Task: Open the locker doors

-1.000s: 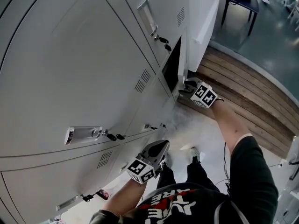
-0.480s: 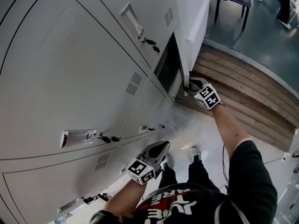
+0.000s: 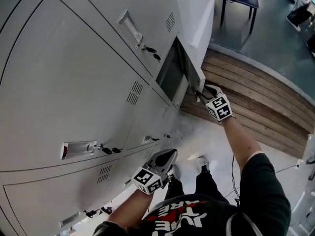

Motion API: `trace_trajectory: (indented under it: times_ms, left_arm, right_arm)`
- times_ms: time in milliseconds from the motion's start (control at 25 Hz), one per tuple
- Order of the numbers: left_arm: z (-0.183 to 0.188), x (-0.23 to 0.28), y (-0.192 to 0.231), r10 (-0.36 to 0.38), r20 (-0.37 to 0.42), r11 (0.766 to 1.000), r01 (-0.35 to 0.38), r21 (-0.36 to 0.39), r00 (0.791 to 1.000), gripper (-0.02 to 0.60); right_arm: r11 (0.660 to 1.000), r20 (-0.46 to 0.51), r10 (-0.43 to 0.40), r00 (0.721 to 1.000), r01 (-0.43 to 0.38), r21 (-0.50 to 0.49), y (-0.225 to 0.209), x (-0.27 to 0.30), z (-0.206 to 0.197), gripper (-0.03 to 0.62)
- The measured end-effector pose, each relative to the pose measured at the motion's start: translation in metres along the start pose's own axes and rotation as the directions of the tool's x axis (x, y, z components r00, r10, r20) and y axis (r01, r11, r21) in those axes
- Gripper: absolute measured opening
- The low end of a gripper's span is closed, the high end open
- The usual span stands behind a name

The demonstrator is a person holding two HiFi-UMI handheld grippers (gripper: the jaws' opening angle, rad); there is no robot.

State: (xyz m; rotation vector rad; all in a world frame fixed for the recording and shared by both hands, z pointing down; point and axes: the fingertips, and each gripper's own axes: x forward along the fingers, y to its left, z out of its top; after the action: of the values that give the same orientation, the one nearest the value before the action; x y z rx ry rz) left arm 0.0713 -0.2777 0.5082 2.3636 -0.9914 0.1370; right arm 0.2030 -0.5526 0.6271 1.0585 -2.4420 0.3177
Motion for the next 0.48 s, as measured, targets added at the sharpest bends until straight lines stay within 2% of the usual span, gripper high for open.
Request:
trace_trajectory:
  times_ms: [80,200,320,480]
  left_arm:
    - [0.001,0.004,-0.003,-0.004,-0.002,1.000,0.004,-0.002,1.000,0.006]
    - [-0.001,0.010,-0.006,-0.005,-0.010,1.000,0.005,0.000,1.000,0.006]
    - [-0.001,0.016,-0.008,-0.001,-0.015,1.000,0.000,-0.003,1.000,0.006]
    - [0.000,0.028,-0.012,0.000,-0.016,1.000,0.000,-0.005,1.000,0.006]
  right_arm:
    - [1.000,0.000,-0.020,1.000,0.020,0.010,-0.009,-0.006,-0.003,0.192]
    - [0.997,0.003,-0.070,0.998,0.070,0.035,-0.030,-0.015,-0.006,0.120]
    - [0.991,0.003,-0.116,0.993,0.115,0.070,-0.055,-0.023,-0.008,0.106]
    - [0.991,-0.012,-0.126,0.992,0.126,0.047,-0.080,-0.027,-0.009,0.103]
